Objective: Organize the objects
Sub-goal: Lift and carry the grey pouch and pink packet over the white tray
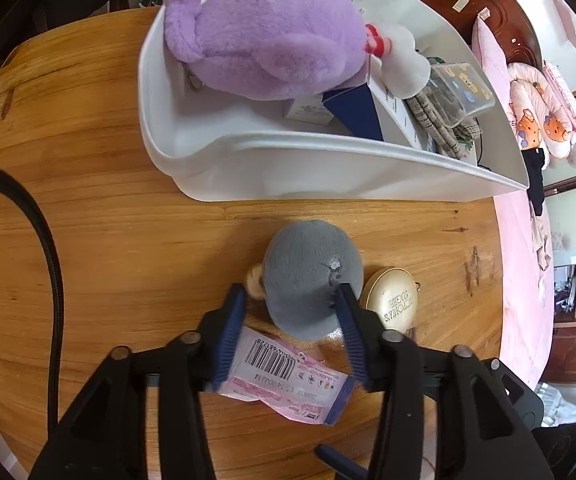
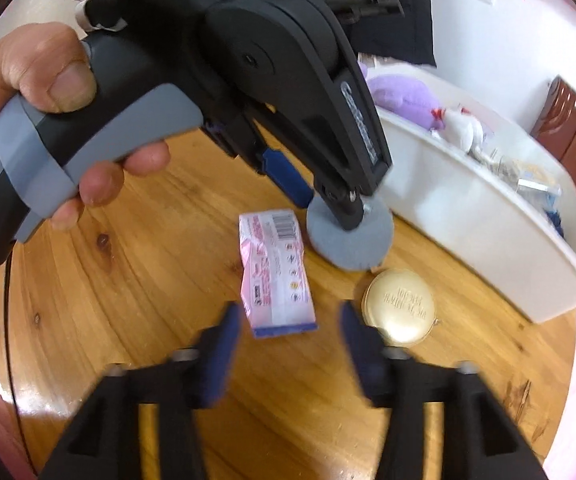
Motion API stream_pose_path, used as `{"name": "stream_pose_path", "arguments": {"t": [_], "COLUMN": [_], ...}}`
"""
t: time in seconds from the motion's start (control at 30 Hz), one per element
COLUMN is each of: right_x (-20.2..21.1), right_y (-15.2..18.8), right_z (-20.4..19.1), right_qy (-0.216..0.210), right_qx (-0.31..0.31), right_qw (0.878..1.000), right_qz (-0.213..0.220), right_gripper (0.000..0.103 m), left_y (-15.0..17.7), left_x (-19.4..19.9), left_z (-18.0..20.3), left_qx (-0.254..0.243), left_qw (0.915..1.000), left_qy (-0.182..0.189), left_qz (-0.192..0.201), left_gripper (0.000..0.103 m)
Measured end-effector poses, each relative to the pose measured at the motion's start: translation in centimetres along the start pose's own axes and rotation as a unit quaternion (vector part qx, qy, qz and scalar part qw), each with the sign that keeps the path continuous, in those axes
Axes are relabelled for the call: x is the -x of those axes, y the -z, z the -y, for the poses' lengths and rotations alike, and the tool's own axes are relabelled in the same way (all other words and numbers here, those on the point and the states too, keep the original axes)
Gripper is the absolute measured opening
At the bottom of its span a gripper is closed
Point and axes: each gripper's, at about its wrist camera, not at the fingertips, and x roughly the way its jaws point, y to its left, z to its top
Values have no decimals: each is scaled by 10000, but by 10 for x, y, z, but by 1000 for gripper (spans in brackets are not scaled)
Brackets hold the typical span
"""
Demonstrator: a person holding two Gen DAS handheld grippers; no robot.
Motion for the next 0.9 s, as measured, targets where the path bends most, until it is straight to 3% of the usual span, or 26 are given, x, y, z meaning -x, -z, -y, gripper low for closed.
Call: {"name": "stream_pose_path", "arguments": {"t": [0.13,0.27,0.33,0.4,0.43,0.57,0.9], "right_x": [-14,-32,-39,-43,-43,-41,2], "right_y": [-2,-1,2,5,7,14,37], "right_z": [-8,-13,-15,-16,-16,-23,-41], "right_qy": [-23,-103,-165,-248,-266,-285,-339], "right_qx": [101,69,33,-42,-71,-18,-58], "right_qw": [9999,9997,9996,9992,9992,9992,9994], "right_qz": [-70,-194,-241,-306,-285,-287,-15], "right_gripper": [62,61,46,45,44,39,38], "left_y": [-1,-4,-5,-5,-5,-2,-2], "left_x": [-7,-12,-13,-14,-14,-8,57], "left_z": [1,0,1,4,6,17,20], "left_qx": [-3,89,86,3,-43,-313,-409], "left_qw": [10000,9999,9998,9995,9992,9987,9969], "left_qy": [-20,85,157,298,407,391,356], "left_qz": [-96,-111,-76,-33,-34,48,562], "left_gripper": [65,67,67,54,42,34,33]}}
